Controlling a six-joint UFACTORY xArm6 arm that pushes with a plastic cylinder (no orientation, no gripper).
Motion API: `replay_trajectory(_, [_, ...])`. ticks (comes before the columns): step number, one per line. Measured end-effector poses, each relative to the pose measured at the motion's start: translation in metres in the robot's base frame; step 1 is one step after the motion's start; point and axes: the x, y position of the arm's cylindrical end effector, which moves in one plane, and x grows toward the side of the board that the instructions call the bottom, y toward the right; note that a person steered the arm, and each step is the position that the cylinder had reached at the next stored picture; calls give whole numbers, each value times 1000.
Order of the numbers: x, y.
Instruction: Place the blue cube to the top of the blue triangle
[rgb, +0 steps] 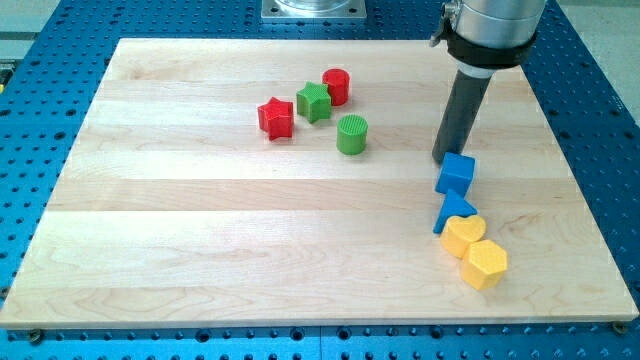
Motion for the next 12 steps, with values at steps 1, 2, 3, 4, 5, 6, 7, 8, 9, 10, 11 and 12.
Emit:
replay_trajectory(1, [10, -1])
replay_trajectory(2, [13, -1])
replay_trajectory(3, [15, -5])
replay_trajectory(4, [10, 28])
replay_trajectory(5, [27, 75])
replay_trajectory(6, [41, 54])
replay_trajectory(7, [41, 45])
replay_trajectory(8, [41, 43])
replay_trajectory(9, [42, 35])
replay_trajectory(10, [42, 28])
replay_trajectory(11, [44, 14])
replay_trajectory(12, [28, 14])
